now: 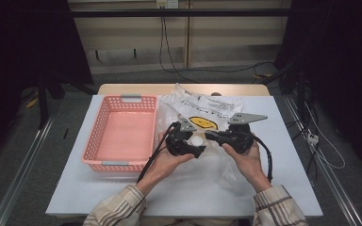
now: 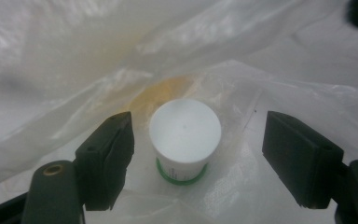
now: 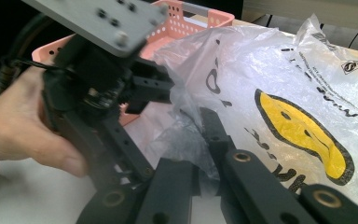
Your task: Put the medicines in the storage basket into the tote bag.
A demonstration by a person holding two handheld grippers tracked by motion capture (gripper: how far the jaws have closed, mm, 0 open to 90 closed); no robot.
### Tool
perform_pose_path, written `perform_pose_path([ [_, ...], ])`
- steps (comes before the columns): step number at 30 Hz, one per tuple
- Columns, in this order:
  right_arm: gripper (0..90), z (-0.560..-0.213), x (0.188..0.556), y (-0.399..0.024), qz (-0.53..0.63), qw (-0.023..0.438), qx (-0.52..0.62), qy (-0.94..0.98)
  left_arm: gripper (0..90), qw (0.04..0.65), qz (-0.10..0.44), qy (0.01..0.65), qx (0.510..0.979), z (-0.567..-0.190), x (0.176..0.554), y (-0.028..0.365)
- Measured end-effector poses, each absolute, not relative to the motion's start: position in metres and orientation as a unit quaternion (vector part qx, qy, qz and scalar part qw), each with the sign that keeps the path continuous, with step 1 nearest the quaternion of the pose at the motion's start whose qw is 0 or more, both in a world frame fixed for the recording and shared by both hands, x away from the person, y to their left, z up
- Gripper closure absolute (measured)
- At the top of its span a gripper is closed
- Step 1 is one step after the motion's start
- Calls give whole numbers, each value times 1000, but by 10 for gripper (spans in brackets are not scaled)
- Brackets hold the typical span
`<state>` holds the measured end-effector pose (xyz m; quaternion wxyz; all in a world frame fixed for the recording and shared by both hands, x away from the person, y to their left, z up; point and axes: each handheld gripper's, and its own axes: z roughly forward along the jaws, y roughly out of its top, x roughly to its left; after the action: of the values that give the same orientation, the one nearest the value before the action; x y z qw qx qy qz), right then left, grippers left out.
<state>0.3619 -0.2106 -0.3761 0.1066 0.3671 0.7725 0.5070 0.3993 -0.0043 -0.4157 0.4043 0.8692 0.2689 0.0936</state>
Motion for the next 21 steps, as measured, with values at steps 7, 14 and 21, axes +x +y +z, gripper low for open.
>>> perform_pose_path([
  [7,900,-377,363,-211,506,105,368,773,178,415,92,249,870,-402,389,4],
  [14,900,-379,364,-212,505,106,371,772,163,427,95,228,870,-385,375,15],
  [21,900,-378,363,-212,504,107,370,773,151,427,89,201,877,-376,361,27],
])
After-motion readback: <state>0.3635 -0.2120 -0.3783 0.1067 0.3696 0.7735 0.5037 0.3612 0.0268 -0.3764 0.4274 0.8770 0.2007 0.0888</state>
